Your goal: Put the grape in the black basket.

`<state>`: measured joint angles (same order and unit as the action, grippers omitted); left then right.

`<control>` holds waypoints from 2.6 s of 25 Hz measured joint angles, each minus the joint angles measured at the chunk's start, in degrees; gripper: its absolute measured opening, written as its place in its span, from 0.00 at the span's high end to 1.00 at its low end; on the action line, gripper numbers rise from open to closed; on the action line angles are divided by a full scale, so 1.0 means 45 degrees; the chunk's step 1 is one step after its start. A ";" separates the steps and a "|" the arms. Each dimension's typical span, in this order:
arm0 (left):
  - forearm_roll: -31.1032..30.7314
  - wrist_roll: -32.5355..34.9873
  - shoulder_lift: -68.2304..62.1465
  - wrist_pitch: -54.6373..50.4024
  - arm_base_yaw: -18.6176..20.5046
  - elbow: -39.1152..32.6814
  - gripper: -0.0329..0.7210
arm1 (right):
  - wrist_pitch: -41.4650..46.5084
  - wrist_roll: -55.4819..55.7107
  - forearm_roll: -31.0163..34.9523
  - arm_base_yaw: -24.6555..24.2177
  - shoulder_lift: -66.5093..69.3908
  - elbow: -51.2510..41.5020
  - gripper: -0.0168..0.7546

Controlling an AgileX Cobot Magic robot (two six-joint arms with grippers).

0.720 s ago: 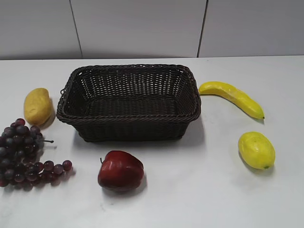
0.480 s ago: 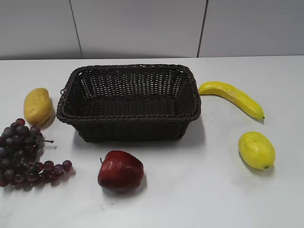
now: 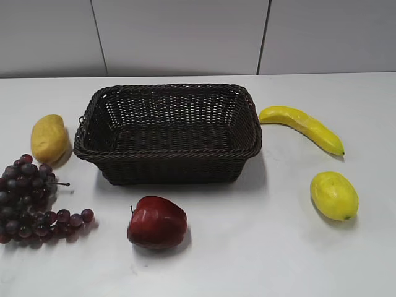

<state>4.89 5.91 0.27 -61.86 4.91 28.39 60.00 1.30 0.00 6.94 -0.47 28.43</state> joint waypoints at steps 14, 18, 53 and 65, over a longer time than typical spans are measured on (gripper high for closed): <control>0.0063 0.0000 -0.3234 0.1989 -0.0010 0.0780 0.17 | 0.0000 0.0000 0.0000 0.0000 0.0000 0.0000 0.21; 0.0478 0.0000 -0.5262 0.3399 -0.0064 0.0864 0.16 | 0.0000 0.0000 0.0000 0.0000 0.0000 0.0000 0.21; 0.1850 0.3108 -2.2278 0.6648 -0.1832 0.4585 0.09 | 0.0000 0.0000 0.0000 0.0000 0.0000 0.0000 0.21; 0.1813 0.3108 -2.2933 0.5430 -0.1977 0.5213 0.44 | 0.0000 0.0000 0.0000 0.0000 0.0000 0.0000 0.21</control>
<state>13.05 19.90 -102.93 -37.43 -3.98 51.85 60.00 1.30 0.00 6.94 -0.47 28.43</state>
